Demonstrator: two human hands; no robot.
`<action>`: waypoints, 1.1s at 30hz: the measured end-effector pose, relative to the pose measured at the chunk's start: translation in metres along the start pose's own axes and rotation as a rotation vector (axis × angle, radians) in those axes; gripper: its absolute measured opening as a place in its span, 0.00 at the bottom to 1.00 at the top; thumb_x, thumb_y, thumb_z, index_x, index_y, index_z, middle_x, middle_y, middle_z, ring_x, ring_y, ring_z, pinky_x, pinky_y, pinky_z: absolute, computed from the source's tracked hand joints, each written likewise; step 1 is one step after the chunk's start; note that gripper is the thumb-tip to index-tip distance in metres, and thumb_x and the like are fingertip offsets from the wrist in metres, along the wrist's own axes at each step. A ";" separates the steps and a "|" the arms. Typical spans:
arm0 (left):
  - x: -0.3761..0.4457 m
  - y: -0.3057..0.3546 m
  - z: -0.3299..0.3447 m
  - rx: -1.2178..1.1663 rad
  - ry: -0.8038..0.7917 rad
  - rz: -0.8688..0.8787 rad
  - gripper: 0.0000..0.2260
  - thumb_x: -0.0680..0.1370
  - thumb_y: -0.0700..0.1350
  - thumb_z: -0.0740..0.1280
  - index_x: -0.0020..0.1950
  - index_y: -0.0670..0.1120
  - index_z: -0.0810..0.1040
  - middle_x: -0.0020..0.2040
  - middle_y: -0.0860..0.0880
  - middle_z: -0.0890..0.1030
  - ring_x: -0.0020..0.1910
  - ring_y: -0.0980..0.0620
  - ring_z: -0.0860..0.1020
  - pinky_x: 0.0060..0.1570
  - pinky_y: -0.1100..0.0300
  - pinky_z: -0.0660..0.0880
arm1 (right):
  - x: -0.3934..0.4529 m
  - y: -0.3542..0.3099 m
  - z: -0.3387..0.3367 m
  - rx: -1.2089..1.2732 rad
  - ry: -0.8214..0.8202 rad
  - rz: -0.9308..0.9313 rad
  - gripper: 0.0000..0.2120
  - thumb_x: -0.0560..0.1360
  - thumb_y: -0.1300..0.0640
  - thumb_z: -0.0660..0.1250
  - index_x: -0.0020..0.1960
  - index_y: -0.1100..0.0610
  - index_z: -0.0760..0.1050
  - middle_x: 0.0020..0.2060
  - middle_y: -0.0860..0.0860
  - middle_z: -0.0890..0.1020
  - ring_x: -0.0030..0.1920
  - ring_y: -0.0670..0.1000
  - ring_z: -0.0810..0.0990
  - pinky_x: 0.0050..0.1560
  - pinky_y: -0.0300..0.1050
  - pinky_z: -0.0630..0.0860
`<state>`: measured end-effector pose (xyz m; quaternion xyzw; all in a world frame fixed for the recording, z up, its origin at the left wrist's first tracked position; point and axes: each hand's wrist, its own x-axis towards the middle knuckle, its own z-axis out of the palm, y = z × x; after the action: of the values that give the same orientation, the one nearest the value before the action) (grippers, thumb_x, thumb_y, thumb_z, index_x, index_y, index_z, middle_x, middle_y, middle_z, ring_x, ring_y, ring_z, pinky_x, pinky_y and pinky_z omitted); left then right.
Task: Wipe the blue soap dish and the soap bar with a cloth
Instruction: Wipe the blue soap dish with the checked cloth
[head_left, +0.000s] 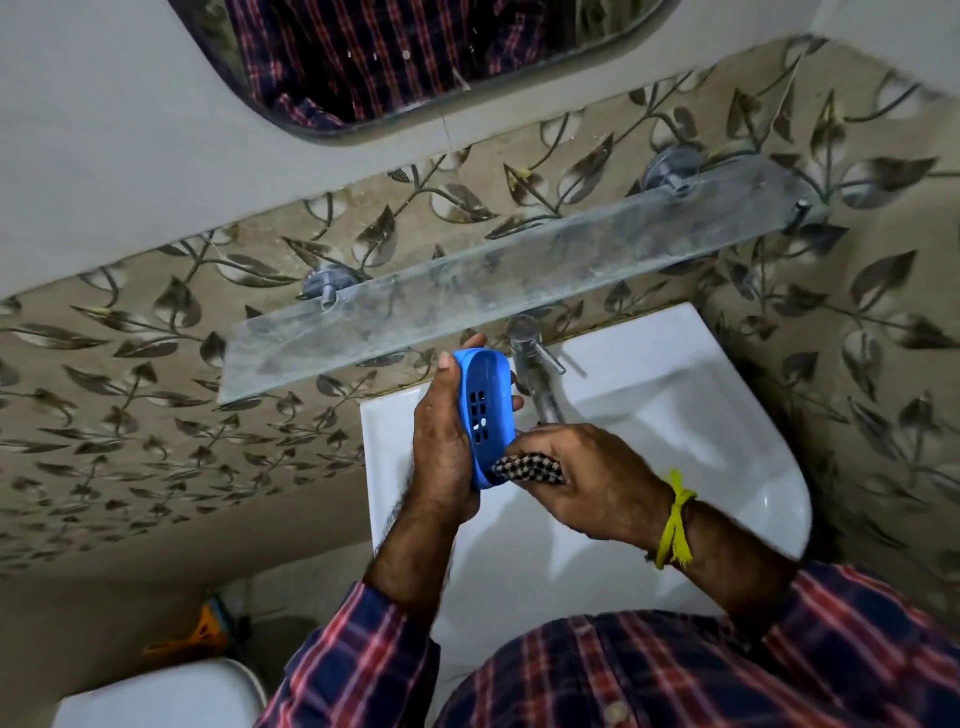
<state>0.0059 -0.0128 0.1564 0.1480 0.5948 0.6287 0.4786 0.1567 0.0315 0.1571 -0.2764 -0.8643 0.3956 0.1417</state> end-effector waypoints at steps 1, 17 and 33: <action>0.000 0.000 0.000 0.006 0.013 -0.012 0.36 0.69 0.73 0.65 0.67 0.51 0.80 0.56 0.43 0.86 0.49 0.45 0.85 0.42 0.54 0.81 | 0.000 0.001 0.000 0.004 0.000 -0.002 0.07 0.76 0.51 0.68 0.54 0.46 0.80 0.47 0.45 0.84 0.46 0.50 0.83 0.45 0.51 0.80; -0.001 0.013 -0.003 -0.088 -0.044 -0.135 0.34 0.76 0.70 0.58 0.67 0.45 0.79 0.55 0.40 0.84 0.55 0.39 0.82 0.52 0.48 0.80 | -0.003 0.006 0.015 -0.184 0.233 -0.274 0.10 0.69 0.61 0.72 0.50 0.54 0.81 0.40 0.49 0.81 0.37 0.55 0.80 0.33 0.50 0.76; 0.007 -0.049 -0.004 0.268 -0.157 0.697 0.30 0.82 0.66 0.54 0.75 0.46 0.65 0.59 0.53 0.77 0.55 0.53 0.78 0.55 0.53 0.77 | 0.022 -0.012 -0.007 1.106 0.041 0.337 0.12 0.71 0.66 0.74 0.53 0.68 0.81 0.46 0.62 0.85 0.47 0.57 0.83 0.56 0.56 0.79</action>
<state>0.0201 -0.0176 0.1086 0.4503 0.5473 0.6572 0.2567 0.1376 0.0428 0.1715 -0.3025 -0.4702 0.8002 0.2170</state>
